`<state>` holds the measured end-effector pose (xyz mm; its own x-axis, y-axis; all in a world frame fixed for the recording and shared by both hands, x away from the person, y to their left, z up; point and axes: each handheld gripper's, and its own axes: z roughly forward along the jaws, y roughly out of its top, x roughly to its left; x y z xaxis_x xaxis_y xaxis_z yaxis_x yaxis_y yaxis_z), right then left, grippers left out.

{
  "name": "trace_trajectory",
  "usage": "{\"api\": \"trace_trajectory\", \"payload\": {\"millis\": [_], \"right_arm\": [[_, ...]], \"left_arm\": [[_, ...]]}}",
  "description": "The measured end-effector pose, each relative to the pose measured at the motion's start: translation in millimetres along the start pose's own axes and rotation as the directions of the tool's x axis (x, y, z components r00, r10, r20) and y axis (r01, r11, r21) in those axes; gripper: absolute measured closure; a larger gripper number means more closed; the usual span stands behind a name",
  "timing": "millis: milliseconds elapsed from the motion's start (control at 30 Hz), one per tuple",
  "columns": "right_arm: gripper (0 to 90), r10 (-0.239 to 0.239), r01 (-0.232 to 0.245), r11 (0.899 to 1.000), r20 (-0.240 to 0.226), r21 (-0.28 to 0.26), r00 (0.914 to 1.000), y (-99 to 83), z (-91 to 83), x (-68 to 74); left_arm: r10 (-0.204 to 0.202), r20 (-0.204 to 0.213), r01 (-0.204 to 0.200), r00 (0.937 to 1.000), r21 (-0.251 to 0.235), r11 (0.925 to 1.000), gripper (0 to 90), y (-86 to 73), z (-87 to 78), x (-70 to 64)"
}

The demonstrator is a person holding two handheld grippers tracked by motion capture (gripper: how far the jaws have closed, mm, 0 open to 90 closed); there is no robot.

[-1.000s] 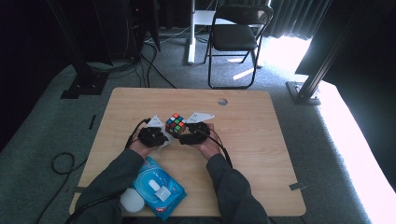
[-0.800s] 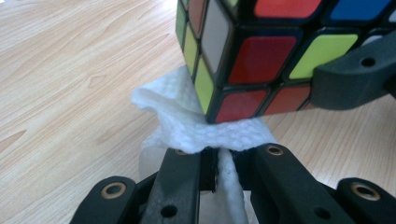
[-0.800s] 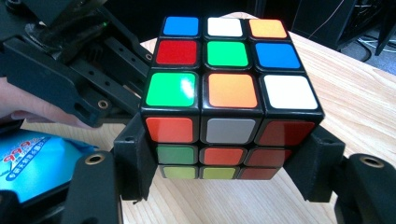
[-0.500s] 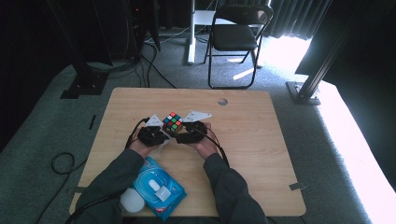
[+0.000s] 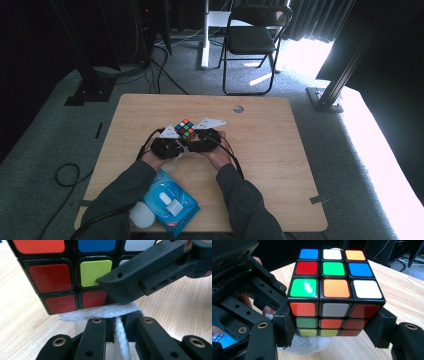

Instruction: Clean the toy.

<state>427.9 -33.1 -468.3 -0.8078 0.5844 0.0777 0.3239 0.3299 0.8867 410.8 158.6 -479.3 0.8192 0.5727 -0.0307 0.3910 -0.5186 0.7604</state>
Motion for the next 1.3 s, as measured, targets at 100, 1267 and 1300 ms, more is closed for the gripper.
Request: {"api": "trace_trajectory", "payload": {"millis": [100,1267,1300], "right_arm": [[34.1,-0.004,0.004,1.0,0.0,0.002,1.0,0.6,-0.3,0.3],[34.1,-0.001,0.001,1.0,0.03,0.001,0.9995,0.7,1.0,-0.2],[34.1,0.003,-0.003,1.0,0.031,0.002,0.9995,0.1,1.7,-0.2]], "left_arm": [[-0.013,-0.009,0.013,0.9999,-0.007,0.9999,82.3,-0.6,-1.1,2.2],[-0.012,0.042,0.011,0.999,0.01,0.9999,84.9,1.0,1.8,2.6],[-0.008,0.041,0.007,0.9991,0.013,0.9999,85.0,0.8,2.5,1.5]]}}
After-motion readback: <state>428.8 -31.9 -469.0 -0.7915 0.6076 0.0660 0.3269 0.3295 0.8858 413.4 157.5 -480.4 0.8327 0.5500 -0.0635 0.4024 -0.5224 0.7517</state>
